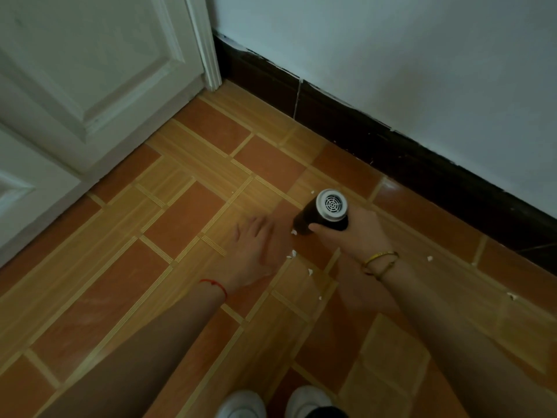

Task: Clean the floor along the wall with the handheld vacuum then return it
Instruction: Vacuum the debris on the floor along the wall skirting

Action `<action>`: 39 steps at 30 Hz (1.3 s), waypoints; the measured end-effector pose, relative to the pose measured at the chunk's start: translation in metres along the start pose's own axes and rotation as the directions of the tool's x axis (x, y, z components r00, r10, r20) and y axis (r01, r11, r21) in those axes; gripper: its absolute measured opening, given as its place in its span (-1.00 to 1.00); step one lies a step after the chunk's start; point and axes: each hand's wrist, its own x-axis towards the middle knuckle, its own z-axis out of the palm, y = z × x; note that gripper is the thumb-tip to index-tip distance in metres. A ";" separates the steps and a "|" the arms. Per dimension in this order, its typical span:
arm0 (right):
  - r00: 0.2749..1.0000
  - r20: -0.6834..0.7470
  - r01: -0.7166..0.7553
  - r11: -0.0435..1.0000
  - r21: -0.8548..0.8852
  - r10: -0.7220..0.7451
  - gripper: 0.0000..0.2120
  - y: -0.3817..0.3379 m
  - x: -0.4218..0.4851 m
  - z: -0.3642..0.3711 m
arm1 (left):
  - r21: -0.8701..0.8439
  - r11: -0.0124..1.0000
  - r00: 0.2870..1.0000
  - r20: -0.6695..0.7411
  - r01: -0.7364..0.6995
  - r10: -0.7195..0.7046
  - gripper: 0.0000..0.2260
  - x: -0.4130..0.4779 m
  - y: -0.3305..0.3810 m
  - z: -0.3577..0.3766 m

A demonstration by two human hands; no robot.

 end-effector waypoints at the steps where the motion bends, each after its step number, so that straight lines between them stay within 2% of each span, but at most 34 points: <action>1: 1.000 -0.005 0.001 1.000 -0.006 -0.001 -0.44 0.000 -0.001 0.000 | 0.017 1.000 1.000 0.006 0.003 -0.003 -0.09 0.000 0.000 0.001; 6: 0.995 0.081 0.058 0.997 -0.043 -0.054 -0.43 -0.008 -0.006 0.005 | 0.040 0.999 0.999 0.028 0.018 -0.019 -0.04 0.001 -0.003 0.003; 11: 0.998 0.022 0.053 0.998 -0.044 -0.052 -0.36 -0.012 -0.007 0.007 | 0.063 0.998 0.999 0.045 -0.001 -0.002 0.01 -0.001 -0.008 0.004; 16: 0.987 0.130 0.099 0.995 -0.033 -0.094 -0.47 -0.016 -0.011 0.008 | 0.096 0.995 0.999 0.037 -0.001 -0.003 0.04 0.000 -0.009 0.005; 21: 0.994 0.086 0.072 0.997 -0.002 -0.072 -0.45 -0.011 -0.018 0.004 | 0.107 0.994 0.999 0.052 0.007 -0.012 0.03 0.000 -0.007 0.002; 25: 0.978 0.196 0.074 0.997 0.014 -0.076 -0.44 -0.003 -0.031 0.002 | 0.122 0.993 0.998 0.060 0.005 -0.012 0.05 0.000 -0.007 0.002; 35: 0.996 0.056 0.072 0.996 0.042 -0.075 -0.44 0.003 -0.044 -0.006 | 0.102 0.995 0.999 0.049 -0.007 0.002 0.05 -0.004 -0.003 0.000; 39: 0.989 0.120 0.079 0.997 0.027 -0.082 -0.47 0.003 -0.045 -0.006 | 0.103 0.995 0.998 0.066 -0.014 0.007 0.06 -0.005 0.002 0.002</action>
